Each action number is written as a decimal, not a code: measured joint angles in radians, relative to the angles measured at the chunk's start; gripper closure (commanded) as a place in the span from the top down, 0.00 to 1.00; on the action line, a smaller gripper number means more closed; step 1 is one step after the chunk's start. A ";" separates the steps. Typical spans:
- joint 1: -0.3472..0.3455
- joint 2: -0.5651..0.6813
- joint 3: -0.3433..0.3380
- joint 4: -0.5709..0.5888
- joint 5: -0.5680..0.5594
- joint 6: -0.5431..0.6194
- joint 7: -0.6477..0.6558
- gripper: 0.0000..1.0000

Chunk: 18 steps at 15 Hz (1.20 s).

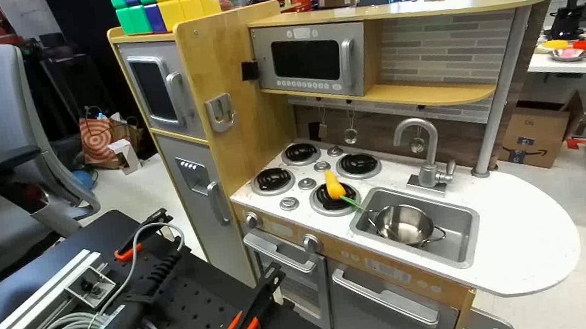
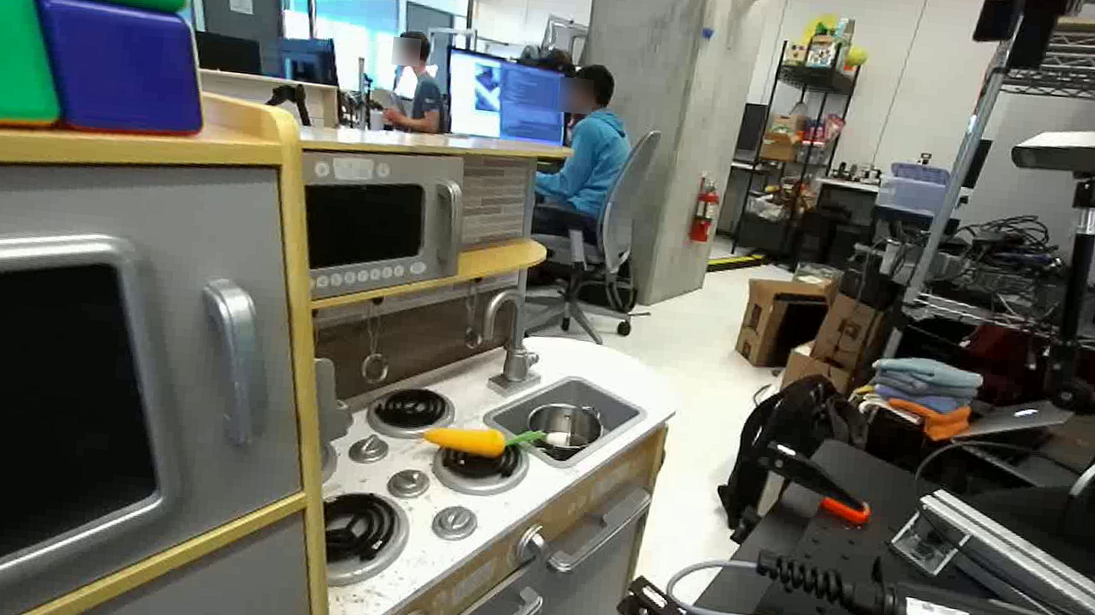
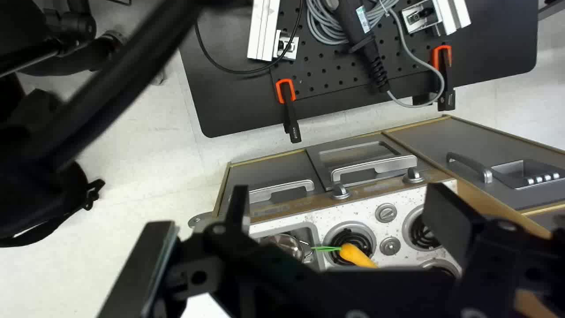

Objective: Put the carrot plush toy in the pot

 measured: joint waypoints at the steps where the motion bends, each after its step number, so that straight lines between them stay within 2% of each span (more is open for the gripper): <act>1: 0.000 0.000 0.000 0.001 0.000 0.000 0.000 1.00; 8: 0.000 0.000 0.000 0.001 0.000 0.000 0.000 1.00; 10: 0.001 0.004 0.000 -0.011 0.011 0.033 0.006 1.00; 13: 0.000 0.077 -0.001 -0.071 0.036 0.218 0.081 1.00; 18: 0.000 0.365 0.002 -0.112 0.133 0.659 0.250 1.00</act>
